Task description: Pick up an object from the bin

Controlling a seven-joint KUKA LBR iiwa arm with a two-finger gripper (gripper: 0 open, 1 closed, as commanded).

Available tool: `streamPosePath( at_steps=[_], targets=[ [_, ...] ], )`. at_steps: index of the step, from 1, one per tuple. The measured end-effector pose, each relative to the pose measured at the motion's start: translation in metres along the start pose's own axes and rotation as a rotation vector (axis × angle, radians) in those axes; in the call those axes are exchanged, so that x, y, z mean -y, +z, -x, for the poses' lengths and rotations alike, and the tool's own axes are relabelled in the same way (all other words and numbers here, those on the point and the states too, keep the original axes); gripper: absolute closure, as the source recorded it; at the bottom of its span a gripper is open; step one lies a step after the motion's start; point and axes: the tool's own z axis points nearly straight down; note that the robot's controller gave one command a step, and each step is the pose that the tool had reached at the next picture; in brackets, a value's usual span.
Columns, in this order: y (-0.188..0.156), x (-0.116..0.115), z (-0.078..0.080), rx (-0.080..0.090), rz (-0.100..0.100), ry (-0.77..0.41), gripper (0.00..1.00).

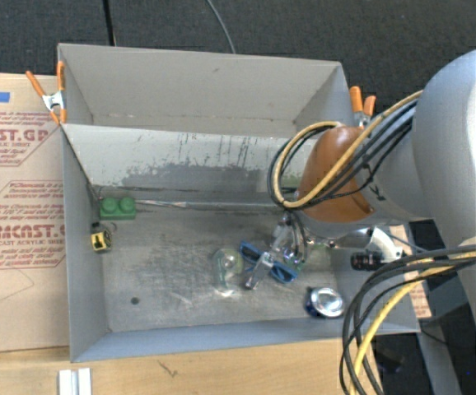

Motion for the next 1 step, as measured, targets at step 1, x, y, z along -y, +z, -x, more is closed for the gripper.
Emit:
streamPosePath(
  at_steps=[1],
  targets=[
    [-0.0029,-0.0011,0.0023,0.007,0.003,0.0,1.0]
  ],
)
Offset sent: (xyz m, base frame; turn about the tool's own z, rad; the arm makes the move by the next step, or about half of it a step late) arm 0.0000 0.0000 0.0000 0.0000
